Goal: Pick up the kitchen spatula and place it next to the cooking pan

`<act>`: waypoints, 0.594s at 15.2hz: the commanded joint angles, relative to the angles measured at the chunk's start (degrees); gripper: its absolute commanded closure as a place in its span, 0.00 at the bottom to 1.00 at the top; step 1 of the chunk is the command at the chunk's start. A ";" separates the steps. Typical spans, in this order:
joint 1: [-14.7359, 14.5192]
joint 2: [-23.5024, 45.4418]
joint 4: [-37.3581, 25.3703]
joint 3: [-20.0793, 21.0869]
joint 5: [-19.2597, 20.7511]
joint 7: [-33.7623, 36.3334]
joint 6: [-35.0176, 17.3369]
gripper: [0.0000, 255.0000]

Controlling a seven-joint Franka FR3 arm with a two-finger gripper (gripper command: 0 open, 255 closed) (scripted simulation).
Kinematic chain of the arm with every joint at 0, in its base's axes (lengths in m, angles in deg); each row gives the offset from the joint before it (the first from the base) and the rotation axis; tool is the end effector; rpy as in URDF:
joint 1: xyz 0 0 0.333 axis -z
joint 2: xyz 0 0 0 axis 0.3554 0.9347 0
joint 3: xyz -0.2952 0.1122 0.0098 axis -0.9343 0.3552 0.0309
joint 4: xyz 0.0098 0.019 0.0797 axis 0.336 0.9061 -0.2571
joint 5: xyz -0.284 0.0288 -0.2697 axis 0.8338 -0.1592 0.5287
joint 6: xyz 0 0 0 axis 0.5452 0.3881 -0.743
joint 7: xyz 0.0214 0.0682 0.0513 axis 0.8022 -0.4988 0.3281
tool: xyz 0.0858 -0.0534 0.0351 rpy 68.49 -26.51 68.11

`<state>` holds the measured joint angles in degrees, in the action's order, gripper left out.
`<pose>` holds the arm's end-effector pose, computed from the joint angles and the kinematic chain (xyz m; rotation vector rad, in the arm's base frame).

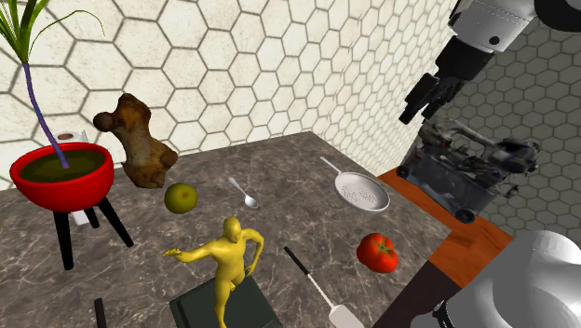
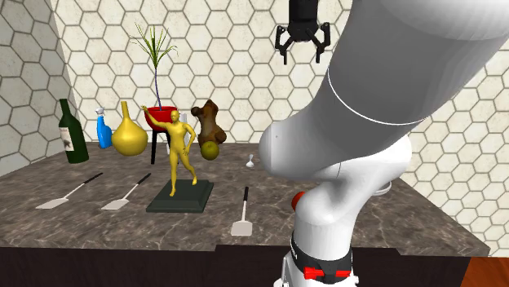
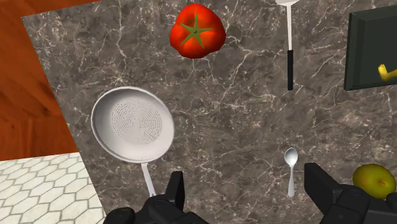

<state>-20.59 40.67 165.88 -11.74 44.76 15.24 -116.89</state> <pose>0.3003 0.0204 0.6447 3.0750 -0.0861 0.2939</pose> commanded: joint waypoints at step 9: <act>-2.19 -2.74 15.30 3.74 -3.16 3.55 -10.90 0.00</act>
<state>-22.57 37.93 179.46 -8.26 41.92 18.55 -126.24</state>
